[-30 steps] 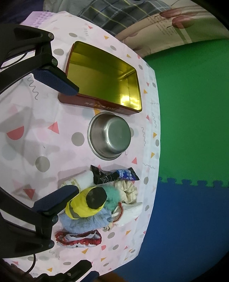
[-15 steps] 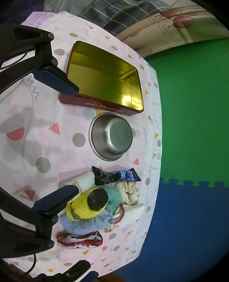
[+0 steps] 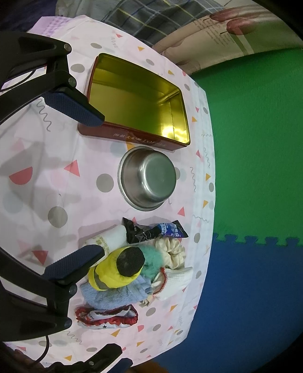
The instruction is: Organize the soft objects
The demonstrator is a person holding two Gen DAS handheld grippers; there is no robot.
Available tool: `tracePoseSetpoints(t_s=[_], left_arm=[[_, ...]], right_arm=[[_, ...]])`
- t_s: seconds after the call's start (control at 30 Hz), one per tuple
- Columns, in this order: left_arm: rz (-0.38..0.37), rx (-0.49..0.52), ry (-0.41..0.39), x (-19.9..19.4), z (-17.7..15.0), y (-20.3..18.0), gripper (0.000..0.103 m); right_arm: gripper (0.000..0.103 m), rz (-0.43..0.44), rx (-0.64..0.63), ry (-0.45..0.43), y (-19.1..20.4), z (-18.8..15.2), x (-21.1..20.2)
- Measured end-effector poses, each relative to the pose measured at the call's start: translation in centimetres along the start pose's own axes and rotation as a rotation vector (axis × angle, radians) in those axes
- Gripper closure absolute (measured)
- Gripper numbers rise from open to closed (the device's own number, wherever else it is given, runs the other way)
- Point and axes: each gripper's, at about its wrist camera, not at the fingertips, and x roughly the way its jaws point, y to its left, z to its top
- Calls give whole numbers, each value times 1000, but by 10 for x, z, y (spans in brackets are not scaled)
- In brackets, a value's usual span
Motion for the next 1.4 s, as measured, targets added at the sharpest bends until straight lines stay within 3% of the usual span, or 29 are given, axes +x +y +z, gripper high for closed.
tracePoseSetpoints(t_s=[0.73,1.1,1.4], left_arm=[[1,9,21,7,-1,-1,2],[4,26,33,17,-4,-5,2],[6,37,47,27,-4,-7,2]], right_arm=[[25,-26,28,24,-15,-6,12],[25,-99,53,104,-47,-24,36],[25,-86,49,173,-51,-30,66]])
